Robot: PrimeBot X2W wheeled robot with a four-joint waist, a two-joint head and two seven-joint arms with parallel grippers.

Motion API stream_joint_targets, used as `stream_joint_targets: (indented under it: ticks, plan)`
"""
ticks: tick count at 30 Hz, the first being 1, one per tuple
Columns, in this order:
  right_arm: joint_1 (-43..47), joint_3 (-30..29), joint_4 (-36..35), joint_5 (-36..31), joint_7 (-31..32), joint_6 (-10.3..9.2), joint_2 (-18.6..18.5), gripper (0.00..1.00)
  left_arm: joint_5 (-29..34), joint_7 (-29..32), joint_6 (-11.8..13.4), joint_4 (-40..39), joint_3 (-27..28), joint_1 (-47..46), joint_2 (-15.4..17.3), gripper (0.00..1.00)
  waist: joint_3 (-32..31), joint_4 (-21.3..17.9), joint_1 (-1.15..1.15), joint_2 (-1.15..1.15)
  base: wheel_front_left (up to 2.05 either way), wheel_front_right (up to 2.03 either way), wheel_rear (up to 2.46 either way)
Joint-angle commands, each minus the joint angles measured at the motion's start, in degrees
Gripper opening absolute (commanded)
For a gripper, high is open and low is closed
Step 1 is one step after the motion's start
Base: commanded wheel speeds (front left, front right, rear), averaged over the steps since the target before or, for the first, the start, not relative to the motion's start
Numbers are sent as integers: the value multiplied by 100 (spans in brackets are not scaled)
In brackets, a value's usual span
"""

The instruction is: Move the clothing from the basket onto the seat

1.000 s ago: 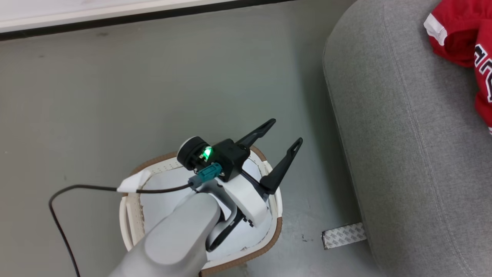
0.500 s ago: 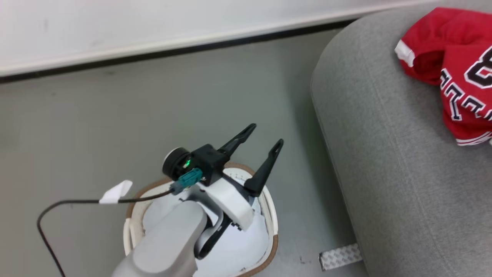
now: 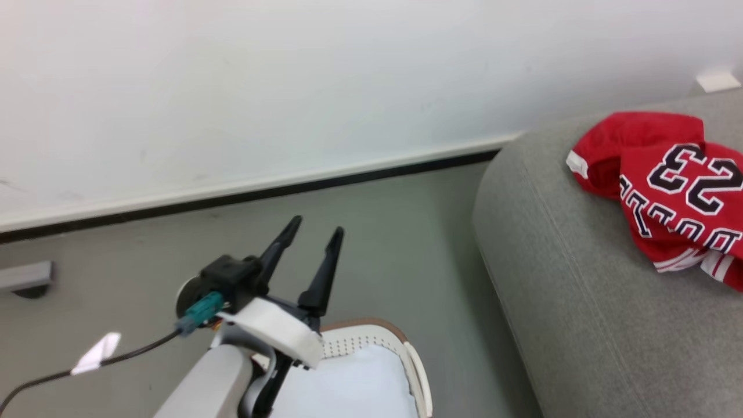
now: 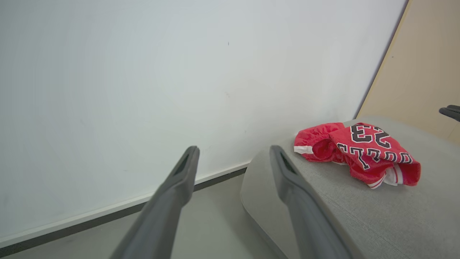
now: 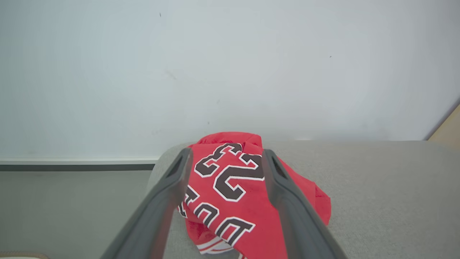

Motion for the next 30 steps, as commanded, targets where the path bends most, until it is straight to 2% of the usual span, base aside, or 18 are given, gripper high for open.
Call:
stream_joint_targets:
  ticks: [1, 7, 13, 17, 24, 30]
  plan:
    - [184, -114, -303, 39, -145, -13, 34, 100, -46, -3, 62, -109, 174, 213, 75, 100, -332, 240, 1, 0, 0, 0, 0]
    - [643, -604, -1139, -81, -439, -13, 432, 100, 15, -4, 186, -325, 707, 695, 155, 100, -640, 560, 1, 0, 0, 0, 0]
    - [1293, -1245, -1498, -593, -701, -13, 1325, 100, 101, -4, 365, -594, 1321, 1235, 51, 100, -760, 810, 1, 0, 0, 0, 0]
    - [1747, -1406, -1614, -1023, -758, -13, 1858, 100, 276, -4, 405, -680, 1664, 1567, -82, 100, -780, 916, 1, 0, 0, 0, 0]
    - [2331, -1660, -1995, -1640, -762, -12, 2641, 100, 629, -4, 240, -656, 2115, 2032, -431, 100, -793, 946, 1, 0, 0, 0, 0]
    - [2528, -1768, -2136, -1968, -764, -13, 2950, 100, 883, -4, 44, -582, 2348, 2197, -600, 100, -799, 892, 1, 0, 0, 0, 0]
